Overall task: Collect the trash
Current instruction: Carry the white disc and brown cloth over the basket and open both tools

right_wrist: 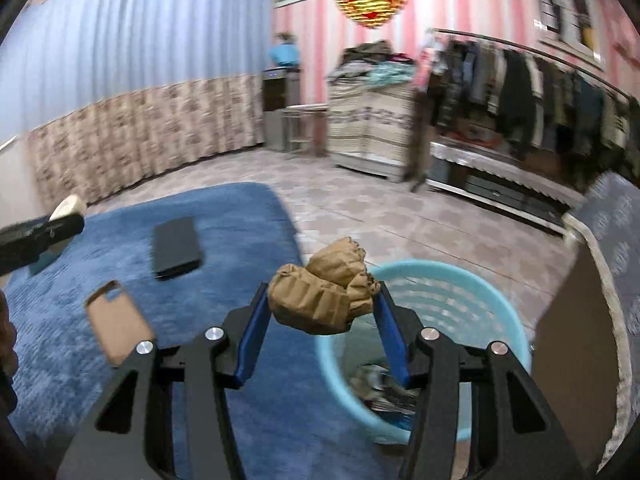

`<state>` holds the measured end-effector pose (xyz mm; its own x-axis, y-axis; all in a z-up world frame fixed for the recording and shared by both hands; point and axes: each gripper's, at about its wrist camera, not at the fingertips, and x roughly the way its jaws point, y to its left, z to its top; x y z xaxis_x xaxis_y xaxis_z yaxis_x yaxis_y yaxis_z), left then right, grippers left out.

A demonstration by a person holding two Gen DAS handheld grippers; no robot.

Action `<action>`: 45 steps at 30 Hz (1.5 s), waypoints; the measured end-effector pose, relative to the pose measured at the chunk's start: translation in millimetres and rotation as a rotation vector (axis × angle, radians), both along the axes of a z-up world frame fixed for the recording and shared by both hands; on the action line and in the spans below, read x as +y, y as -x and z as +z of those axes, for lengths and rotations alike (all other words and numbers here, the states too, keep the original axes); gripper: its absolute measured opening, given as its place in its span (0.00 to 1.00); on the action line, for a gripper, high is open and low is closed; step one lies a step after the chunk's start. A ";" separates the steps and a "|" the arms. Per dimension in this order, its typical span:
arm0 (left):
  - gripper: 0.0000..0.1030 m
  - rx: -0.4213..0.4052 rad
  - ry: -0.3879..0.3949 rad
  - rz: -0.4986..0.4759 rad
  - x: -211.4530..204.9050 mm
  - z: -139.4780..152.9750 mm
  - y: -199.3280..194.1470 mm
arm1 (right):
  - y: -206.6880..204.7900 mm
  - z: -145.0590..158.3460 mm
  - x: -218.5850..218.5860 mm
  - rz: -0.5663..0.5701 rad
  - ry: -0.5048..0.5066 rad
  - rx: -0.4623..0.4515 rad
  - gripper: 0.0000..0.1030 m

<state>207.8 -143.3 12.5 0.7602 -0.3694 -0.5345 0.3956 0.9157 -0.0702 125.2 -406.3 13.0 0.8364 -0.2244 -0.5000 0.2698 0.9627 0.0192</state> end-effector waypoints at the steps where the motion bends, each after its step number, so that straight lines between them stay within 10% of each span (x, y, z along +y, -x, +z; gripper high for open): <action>1: 0.59 0.005 0.002 -0.017 -9.3 -2.7 0.0 | 3.3 -2.0 -7.6 -0.018 -0.004 -0.002 0.50; 45: 0.62 0.030 -0.093 -0.488 -267.2 -67.8 -11.1 | 65.1 -51.3 -127.7 -0.345 -0.062 0.036 0.50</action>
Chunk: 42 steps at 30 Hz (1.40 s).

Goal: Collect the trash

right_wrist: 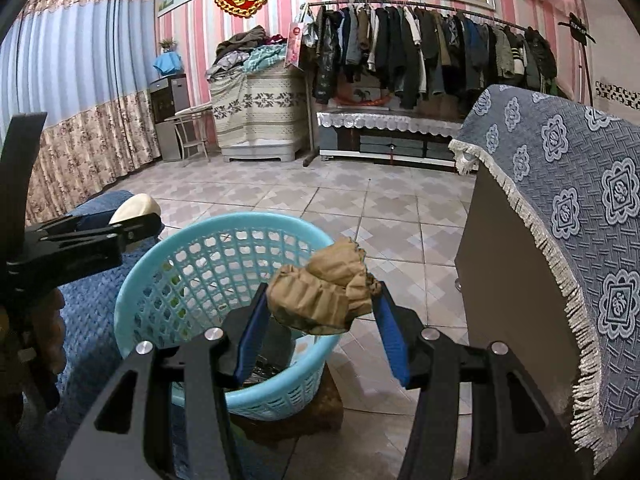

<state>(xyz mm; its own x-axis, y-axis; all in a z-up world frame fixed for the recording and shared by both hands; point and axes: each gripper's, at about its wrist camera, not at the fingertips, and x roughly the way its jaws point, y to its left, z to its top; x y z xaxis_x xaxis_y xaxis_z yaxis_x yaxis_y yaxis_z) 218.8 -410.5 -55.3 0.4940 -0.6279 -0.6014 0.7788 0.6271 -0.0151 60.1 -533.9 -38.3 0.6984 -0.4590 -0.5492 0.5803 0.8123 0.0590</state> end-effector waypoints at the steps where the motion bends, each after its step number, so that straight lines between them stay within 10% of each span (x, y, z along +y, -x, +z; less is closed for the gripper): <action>1: 0.68 -0.001 -0.001 -0.002 -0.3 0.5 0.2 | -0.2 -0.2 -0.7 -0.001 -0.001 0.001 0.50; 16: 0.92 -0.077 0.075 0.185 76.9 28.7 -22.1 | -25.8 -6.2 13.2 0.066 -0.006 -0.002 0.50; 30: 0.95 -0.122 0.052 0.326 160.6 43.4 -26.6 | -94.8 -19.1 19.2 0.127 -0.053 0.032 0.52; 42: 0.95 -0.080 0.063 0.392 207.0 49.3 -8.1 | -91.6 -8.2 15.9 0.114 -0.069 0.068 0.90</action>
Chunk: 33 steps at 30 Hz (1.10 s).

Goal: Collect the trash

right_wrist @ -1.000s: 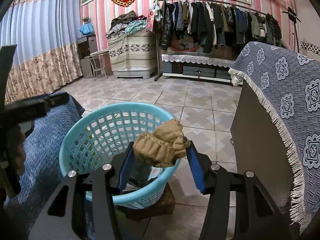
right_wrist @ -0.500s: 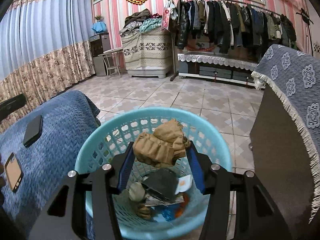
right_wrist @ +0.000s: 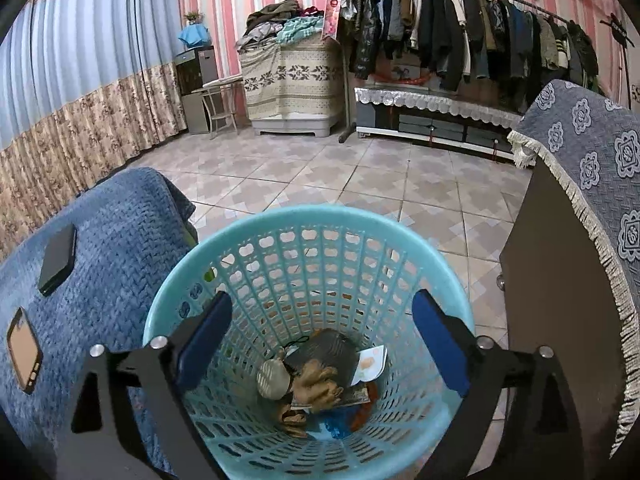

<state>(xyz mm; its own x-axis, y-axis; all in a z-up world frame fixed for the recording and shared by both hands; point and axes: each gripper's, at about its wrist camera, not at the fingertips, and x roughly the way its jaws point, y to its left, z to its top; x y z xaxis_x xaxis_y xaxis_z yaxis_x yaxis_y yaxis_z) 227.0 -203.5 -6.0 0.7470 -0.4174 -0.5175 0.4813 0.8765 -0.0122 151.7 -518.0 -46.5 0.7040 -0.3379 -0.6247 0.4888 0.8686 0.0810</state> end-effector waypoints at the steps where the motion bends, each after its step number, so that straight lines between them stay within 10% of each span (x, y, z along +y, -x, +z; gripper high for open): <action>1: 0.95 -0.011 0.002 0.011 4.3 2.9 4.1 | 2.4 1.8 0.2 -0.005 0.000 -0.002 0.92; 33: 0.95 -0.087 0.048 0.267 152.8 20.2 116.4 | 63.0 52.4 200.7 0.324 0.050 -0.187 0.96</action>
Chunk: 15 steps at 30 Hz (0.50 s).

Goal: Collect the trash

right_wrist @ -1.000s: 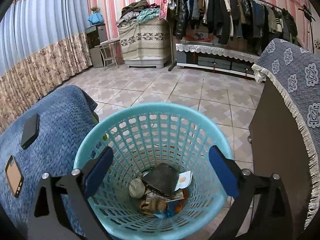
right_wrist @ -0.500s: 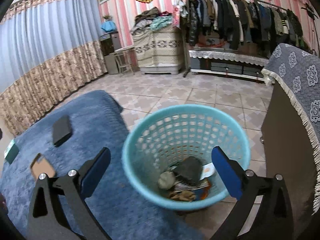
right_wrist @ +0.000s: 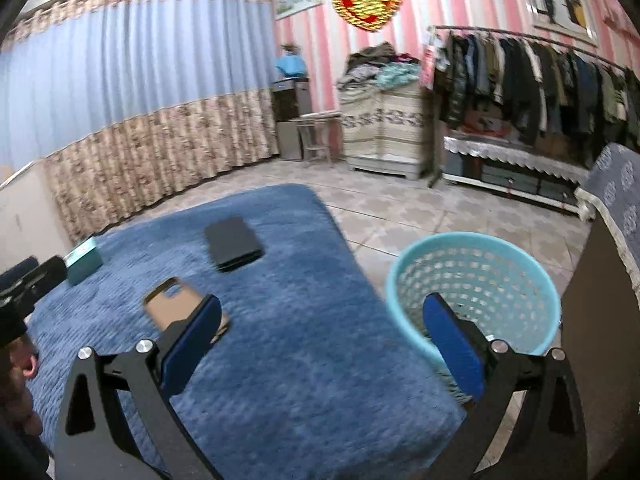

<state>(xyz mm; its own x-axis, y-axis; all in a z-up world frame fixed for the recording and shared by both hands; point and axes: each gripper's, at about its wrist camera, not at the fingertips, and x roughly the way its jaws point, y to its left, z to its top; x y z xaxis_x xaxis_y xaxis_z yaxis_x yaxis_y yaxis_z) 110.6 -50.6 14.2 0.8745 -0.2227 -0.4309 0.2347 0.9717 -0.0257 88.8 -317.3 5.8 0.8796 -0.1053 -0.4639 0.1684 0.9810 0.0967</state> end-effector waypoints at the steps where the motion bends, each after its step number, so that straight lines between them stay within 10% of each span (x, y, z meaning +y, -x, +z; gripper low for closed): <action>1: 0.95 -0.005 -0.004 0.000 2.2 -1.2 4.5 | 2.6 -1.6 5.5 0.013 0.003 -0.002 0.96; 15: 0.95 -0.039 -0.028 0.085 32.5 -22.6 46.6 | 42.1 -21.1 51.7 0.085 0.021 -0.026 0.96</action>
<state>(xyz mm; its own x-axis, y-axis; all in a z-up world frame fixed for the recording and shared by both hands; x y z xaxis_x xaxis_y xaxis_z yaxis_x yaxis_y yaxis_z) 64.0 -18.2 -8.4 0.9060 -0.1351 -0.4011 0.1515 0.9884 0.0092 46.7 -265.6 -15.3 0.8973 -0.0391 -0.4396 0.0822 0.9935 0.0794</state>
